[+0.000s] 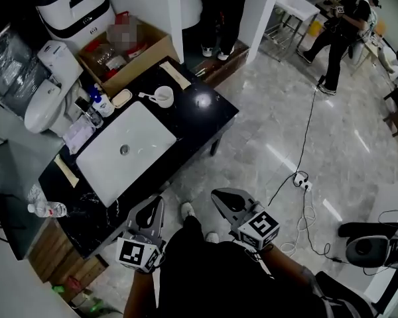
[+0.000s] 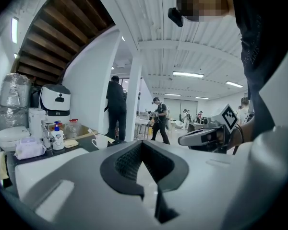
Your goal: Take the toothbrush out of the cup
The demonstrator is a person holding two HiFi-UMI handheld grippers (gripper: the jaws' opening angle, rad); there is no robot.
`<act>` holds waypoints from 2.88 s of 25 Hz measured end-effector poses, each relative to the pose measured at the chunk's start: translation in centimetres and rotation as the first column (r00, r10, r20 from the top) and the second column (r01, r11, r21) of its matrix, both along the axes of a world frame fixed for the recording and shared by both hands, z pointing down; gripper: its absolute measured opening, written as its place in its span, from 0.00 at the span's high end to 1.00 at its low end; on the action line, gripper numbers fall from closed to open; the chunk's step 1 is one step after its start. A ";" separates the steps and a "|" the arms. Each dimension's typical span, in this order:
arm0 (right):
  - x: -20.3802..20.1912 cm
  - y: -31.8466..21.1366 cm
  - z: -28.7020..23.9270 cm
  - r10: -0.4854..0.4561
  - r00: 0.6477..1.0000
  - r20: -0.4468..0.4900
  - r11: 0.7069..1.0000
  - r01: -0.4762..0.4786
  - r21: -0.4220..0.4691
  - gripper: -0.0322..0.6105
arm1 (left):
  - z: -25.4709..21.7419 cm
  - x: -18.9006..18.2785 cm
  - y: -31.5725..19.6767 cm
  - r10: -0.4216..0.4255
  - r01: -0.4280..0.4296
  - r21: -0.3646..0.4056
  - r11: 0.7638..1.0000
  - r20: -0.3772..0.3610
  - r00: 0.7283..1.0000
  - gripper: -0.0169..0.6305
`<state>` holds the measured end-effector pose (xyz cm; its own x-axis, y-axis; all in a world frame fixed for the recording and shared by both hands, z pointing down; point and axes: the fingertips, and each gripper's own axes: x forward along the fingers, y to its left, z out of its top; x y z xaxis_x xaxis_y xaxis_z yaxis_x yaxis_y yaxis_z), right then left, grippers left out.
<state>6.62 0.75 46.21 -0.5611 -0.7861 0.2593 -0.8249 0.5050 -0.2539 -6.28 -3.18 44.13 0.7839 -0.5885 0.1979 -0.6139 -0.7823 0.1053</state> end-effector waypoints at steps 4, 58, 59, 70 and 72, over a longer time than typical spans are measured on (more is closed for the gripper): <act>-0.7 -2.9 0.5 -0.007 1.000 -0.009 1.000 0.007 -0.016 0.93 | 0.0 -0.6 -3.0 0.004 -0.004 0.001 1.000 -0.002 1.000 0.96; 2.8 -32.1 1.1 -0.396 0.918 -0.023 0.918 0.396 0.002 0.93 | 0.0 2.5 -25.2 -0.358 0.358 -0.028 0.933 0.015 0.934 0.96; 2.6 -32.4 1.3 -0.408 0.913 -0.027 0.913 0.408 0.002 0.93 | 0.0 2.5 -25.3 -0.366 0.367 -0.027 0.930 0.015 0.930 0.96; -0.6 -35.9 3.9 -0.456 0.884 -0.107 0.889 0.457 -0.019 0.93 | 0.7 0.8 -26.0 -0.414 0.414 -0.024 0.910 0.025 0.910 0.96; -1.4 -36.4 4.2 -0.461 0.879 -0.125 0.887 0.462 -0.024 0.93 | 0.7 0.6 -26.3 -0.413 0.414 -0.031 0.910 0.031 0.910 0.96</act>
